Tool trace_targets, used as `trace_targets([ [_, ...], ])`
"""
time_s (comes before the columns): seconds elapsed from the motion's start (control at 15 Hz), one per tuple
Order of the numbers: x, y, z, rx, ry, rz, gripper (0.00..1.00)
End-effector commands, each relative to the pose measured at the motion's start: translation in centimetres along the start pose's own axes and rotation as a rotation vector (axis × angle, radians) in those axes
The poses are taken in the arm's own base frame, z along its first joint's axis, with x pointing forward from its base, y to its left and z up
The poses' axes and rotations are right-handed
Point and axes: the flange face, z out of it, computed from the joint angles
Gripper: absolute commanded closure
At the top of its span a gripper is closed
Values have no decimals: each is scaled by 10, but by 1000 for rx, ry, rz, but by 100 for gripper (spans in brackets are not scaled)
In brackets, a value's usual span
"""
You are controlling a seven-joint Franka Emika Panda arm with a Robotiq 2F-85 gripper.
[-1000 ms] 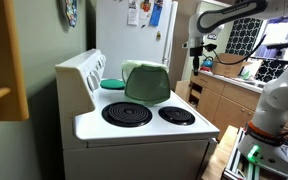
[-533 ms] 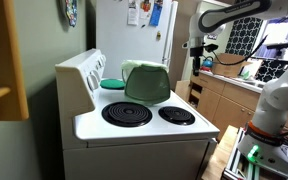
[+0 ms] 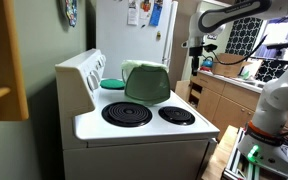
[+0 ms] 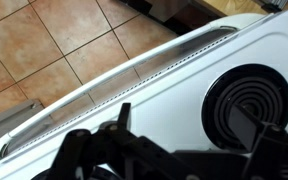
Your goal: Close the open bin
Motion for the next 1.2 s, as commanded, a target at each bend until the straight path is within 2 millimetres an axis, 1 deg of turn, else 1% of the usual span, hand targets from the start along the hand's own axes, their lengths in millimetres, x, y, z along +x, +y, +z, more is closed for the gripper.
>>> trace_targets([
  [0.0, 7, -11, 8, -5, 68, 54, 0],
  [0.2, 13, -27, 16, 3, 134, 144, 0],
  [0.33, 15, -37, 20, 19, 186, 167, 0],
  [0.47, 12, -37, 24, 9, 276, 172, 0],
  [0.67, 1, -40, 34, 16, 353, 135, 0],
  [0.73, -5, -41, 39, 10, 330, 100, 0],
  [0.8, 14, -35, 30, -3, 303, 137, 0],
  [0.93, 5, -37, 36, -2, 302, 119, 0],
  [1.13, 0, -39, 35, -4, 308, 112, 0],
])
